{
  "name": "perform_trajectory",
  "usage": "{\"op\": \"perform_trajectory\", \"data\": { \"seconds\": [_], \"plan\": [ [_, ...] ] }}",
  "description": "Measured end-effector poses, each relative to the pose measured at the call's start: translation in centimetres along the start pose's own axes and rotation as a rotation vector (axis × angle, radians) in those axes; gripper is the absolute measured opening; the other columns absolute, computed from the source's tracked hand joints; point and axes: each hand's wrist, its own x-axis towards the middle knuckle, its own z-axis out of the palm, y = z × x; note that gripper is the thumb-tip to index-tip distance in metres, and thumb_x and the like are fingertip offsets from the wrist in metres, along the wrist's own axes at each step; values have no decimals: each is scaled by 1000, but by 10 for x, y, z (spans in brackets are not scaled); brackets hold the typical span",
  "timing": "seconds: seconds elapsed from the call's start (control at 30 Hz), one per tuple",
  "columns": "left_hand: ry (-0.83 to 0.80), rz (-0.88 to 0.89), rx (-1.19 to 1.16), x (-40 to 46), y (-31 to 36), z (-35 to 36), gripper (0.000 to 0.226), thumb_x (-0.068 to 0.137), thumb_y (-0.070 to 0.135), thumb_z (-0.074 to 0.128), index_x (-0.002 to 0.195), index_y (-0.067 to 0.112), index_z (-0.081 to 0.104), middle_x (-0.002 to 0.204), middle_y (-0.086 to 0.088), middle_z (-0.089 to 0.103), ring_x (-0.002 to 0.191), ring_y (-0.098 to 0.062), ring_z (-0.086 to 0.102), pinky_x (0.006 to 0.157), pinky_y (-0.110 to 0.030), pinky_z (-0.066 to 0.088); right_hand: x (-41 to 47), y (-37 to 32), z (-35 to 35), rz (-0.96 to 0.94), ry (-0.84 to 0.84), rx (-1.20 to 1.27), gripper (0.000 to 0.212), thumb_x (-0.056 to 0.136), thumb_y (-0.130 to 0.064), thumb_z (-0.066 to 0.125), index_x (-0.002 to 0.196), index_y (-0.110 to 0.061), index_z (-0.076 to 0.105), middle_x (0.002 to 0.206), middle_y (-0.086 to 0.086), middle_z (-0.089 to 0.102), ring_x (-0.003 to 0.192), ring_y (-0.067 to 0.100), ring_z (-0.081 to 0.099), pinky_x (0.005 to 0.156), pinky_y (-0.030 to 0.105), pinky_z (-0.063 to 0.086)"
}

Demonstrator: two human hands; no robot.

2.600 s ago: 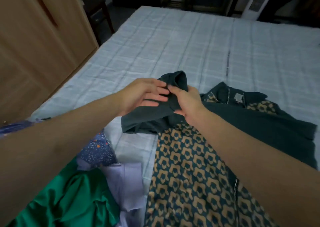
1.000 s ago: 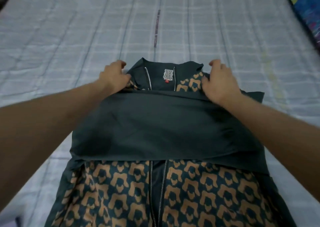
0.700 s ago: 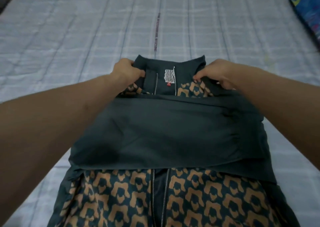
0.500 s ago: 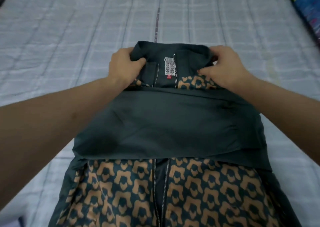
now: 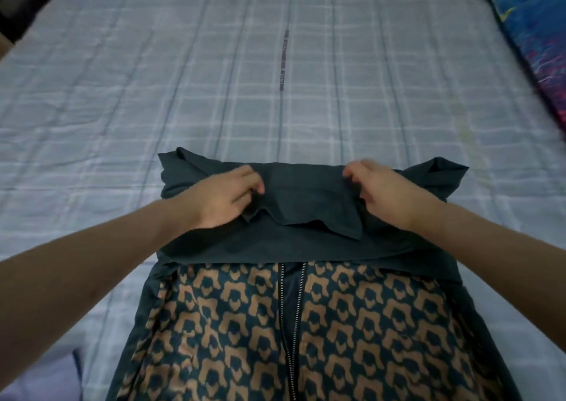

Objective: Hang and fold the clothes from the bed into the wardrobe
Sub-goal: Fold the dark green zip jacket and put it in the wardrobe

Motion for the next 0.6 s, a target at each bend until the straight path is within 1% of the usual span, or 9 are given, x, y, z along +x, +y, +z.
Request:
{"op": "perform_trajectory", "data": {
  "seconds": [0.07, 0.1, 0.17, 0.23, 0.3, 0.37, 0.43, 0.5, 0.6],
  "plan": [
    [127, -77, -14, 14, -4, -6, 37, 89, 4, 49, 123, 18, 50, 121, 1, 45, 102, -22, 54, 92, -45, 46, 10, 8, -5, 25, 5, -53, 54, 85, 4, 55, 134, -16, 43, 120, 9, 42, 88, 31, 55, 80, 47, 49],
    [117, -137, 21, 20, -8, -8, 43, 86, 4, 53, 126, 18, 48, 124, 0, 43, 104, -25, 54, 91, -46, 47, 13, 13, -8, 47, -36, -93, 59, 86, -2, 59, 140, -17, 40, 126, 10, 40, 97, 31, 53, 86, 46, 48],
    [16, -214, 249, 28, -15, -12, 53, 82, 14, 64, 132, 23, 45, 128, -1, 41, 114, -27, 48, 95, -45, 43, 17, 28, -14, 82, -160, -284, 67, 85, -27, 68, 145, -27, 37, 137, 8, 37, 120, 29, 39, 103, 44, 37],
    [-17, -197, 496, 34, -19, -16, 61, 76, 30, 73, 131, 28, 46, 129, -3, 41, 120, -28, 38, 99, -43, 32, 19, 38, -18, 107, -218, -406, 72, 78, -42, 73, 141, -35, 39, 142, 4, 36, 128, 29, 33, 108, 45, 27],
    [-52, -226, 539, 40, -21, -22, 64, 72, 40, 76, 129, 30, 46, 130, -3, 44, 123, -28, 38, 106, -45, 23, 21, 43, -23, 174, -233, -315, 76, 72, -43, 80, 136, -28, 42, 135, 7, 45, 120, 29, 44, 102, 42, 37],
    [-123, -319, 483, 41, -22, -27, 61, 74, 45, 72, 126, 29, 45, 124, -1, 51, 123, -28, 44, 115, -49, 11, 20, 43, -25, 266, -292, -246, 78, 69, -42, 84, 131, -19, 44, 124, 10, 56, 107, 29, 54, 86, 36, 46],
    [-134, -319, 541, 37, -24, -28, 48, 79, 40, 65, 121, 28, 46, 117, 1, 54, 120, -28, 48, 117, -51, 4, 18, 41, -28, 310, -312, -307, 66, 70, -44, 82, 121, -15, 53, 113, 11, 61, 98, 30, 57, 81, 38, 50],
    [-74, -266, 614, 31, -23, -28, 30, 81, 32, 61, 108, 27, 49, 109, 2, 58, 110, -26, 53, 115, -46, 16, 12, 37, -29, 305, -304, -361, 45, 76, -40, 76, 109, -13, 63, 99, 10, 62, 89, 29, 59, 77, 40, 53],
    [-31, -322, 525, 12, -15, -34, 14, 84, 33, 59, 87, 28, 46, 94, -2, 59, 86, -26, 54, 83, -37, 40, -6, 25, -38, 231, -187, -395, 24, 84, -32, 66, 102, -16, 66, 91, 5, 54, 86, 28, 57, 71, 37, 47]
  ]
}}
